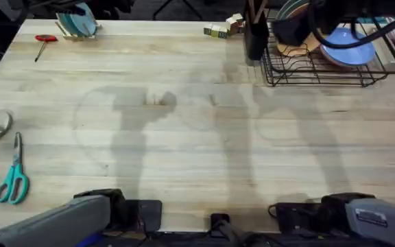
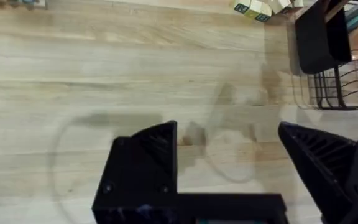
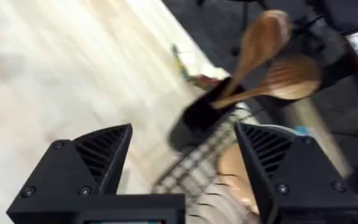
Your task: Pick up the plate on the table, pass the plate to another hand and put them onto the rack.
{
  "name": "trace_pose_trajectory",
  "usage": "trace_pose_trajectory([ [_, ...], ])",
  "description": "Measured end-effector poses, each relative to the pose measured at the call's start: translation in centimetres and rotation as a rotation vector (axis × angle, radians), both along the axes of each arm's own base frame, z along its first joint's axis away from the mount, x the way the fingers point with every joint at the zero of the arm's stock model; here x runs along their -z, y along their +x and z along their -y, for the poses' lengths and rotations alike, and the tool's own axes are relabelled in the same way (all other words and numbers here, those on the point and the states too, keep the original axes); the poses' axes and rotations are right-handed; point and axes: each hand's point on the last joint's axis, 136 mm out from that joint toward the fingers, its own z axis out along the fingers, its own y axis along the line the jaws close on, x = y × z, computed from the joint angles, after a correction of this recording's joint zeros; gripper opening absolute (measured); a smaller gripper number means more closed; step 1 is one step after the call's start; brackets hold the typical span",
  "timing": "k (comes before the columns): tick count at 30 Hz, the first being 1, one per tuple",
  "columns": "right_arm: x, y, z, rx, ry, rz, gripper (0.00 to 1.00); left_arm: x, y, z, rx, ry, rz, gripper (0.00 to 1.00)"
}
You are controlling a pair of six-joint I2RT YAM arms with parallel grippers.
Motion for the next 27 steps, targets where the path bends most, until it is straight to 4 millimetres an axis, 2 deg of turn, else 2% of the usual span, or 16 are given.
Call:
trace_pose_trajectory([
  [6, -0.4, -2.7, -2.9, 0.019, 0.139, -0.119, 0.993, 0.0, 0.0, 0.0, 0.040, 0.040, 0.012, 0.994],
  [14, -1.5, -4.8, -3.7, 0.131, 0.345, -0.255, 0.993, 0.0, 0.0, 0.0, 0.061, 0.061, 0.020, 0.995],
  [20, -1.8, -5.2, -3.9, 0.194, 0.447, -0.321, 0.993, -0.1, 0.1, 0.0, 0.063, 0.063, 0.023, 0.995],
  [27, -1.8, -5.2, -3.9, 0.225, 0.490, -0.352, 0.993, -0.2, 0.2, 0.0, 0.064, 0.064, 0.030, 0.994],
])
